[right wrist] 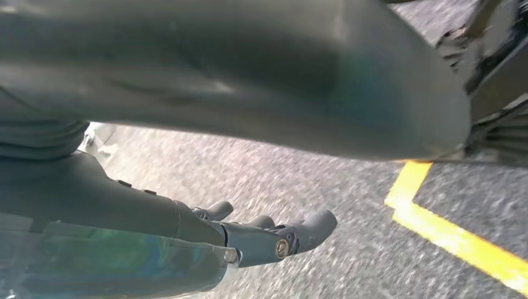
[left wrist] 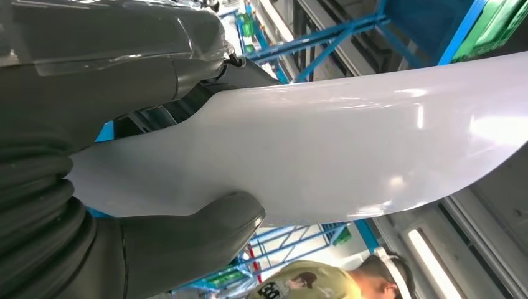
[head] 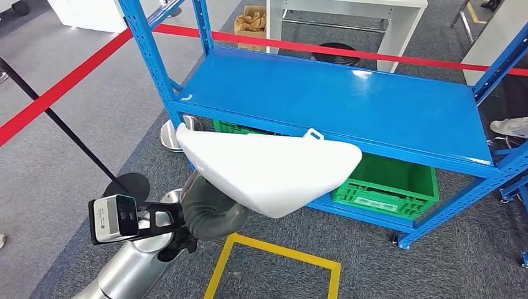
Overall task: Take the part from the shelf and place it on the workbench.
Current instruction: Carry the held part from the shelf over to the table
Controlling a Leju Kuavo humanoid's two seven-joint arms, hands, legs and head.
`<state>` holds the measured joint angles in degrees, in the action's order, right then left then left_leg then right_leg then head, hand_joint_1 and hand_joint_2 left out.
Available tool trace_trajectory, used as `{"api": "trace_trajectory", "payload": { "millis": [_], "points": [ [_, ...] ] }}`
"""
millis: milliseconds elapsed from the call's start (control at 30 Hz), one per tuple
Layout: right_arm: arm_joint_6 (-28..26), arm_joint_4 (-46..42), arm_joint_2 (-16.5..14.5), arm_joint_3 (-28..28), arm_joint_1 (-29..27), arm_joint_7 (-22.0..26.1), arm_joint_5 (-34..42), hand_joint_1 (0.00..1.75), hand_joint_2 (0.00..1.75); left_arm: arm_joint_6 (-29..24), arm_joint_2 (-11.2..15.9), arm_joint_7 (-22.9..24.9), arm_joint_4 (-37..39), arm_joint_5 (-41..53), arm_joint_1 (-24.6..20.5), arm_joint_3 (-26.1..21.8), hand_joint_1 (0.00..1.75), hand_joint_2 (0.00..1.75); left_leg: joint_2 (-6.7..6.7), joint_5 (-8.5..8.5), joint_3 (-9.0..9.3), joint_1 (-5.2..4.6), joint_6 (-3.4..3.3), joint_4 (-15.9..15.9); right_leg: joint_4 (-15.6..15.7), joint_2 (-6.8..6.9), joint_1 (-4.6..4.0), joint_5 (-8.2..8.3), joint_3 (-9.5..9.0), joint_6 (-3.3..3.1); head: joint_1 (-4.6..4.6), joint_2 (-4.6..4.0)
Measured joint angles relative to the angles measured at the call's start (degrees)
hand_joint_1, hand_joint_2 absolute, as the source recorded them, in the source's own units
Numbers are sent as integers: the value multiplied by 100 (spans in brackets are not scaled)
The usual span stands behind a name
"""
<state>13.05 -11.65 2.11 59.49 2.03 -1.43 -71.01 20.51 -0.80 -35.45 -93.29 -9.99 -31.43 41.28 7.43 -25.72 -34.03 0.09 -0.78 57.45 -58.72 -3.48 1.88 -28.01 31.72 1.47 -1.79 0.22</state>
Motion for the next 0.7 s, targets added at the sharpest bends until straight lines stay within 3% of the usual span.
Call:
{"api": "trace_trajectory", "payload": {
  "millis": [33,100,167,233,267,333,400,433,467,533,600,667,700],
  "points": [
    [-2,0,2,0,8,-1,-8,0,0,22,1,-1,-2,-48,1,10,175,175,-35,-4,-24,2,30,10,2,70,-2,11,-7,-32,1,0],
    [-3,0,3,0,16,7,-32,0,0,56,3,-1,-9,-119,6,20,175,175,-317,-168,-165,-8,88,263,14,217,6,32,-10,-98,-35,0],
    [-3,0,7,0,4,19,-53,0,0,73,4,-1,-14,-140,30,19,175,175,-630,-533,-502,-5,132,958,15,374,-5,34,4,-131,-73,0],
    [-3,0,18,0,-17,48,-69,0,0,84,9,-1,-15,-135,91,16,175,175,-699,-765,-824,11,152,1620,13,554,-10,32,20,-136,-75,0],
    [-3,0,26,0,-21,75,-89,0,0,96,12,4,-16,-112,126,11,175,175,-712,-734,-844,14,152,1671,13,641,-11,31,22,-135,-75,0],
    [-3,0,38,-2,-8,125,-141,0,0,135,13,39,-37,-14,181,-15,175,175,-816,-427,-523,7,124,1098,14,789,-14,26,14,-127,-75,0],
    [11,0,58,-5,10,144,-187,0,0,171,4,95,-92,110,215,-64,175,175,-1099,-192,-96,-40,66,311,14,908,-40,10,-4,-97,-70,0],
    [22,0,73,-6,14,142,-203,0,0,185,-3,117,-121,155,235,-90,175,175,-1189,-155,15,-66,33,97,16,965,-53,0,-16,-71,-70,0],
    [36,0,89,-7,16,134,-216,0,0,197,-8,136,-146,190,262,-116,175,175,-1210,-163,47,-90,2,15,24,1027,-61,-9,-34,-40,-66,0],
    [58,-1,111,-8,27,97,-236,0,0,229,-9,178,-197,241,330,-160,175,175,-1050,-137,49,-84,-63,-3,45,1133,-52,-30,-75,28,-67,0],
    [81,-1,128,-13,44,55,-249,0,0,268,-13,213,-273,275,373,-188,175,175,-908,-92,85,-46,-133,-40,-133,930,-39,-182,-35,81,-45,0],
    [97,-2,150,-15,32,26,-253,0,0,292,-23,232,-326,287,402,-195,175,175,-757,-65,100,-32,-177,-50,-780,552,-38,-534,236,98,-8,0],
    [100,-2,160,-15,16,19,-252,0,0,296,-27,238,-334,288,426,-195,175,175,-672,-61,98,-37,-186,-48,-1183,444,-42,-698,426,98,2,0]
  ]
}}
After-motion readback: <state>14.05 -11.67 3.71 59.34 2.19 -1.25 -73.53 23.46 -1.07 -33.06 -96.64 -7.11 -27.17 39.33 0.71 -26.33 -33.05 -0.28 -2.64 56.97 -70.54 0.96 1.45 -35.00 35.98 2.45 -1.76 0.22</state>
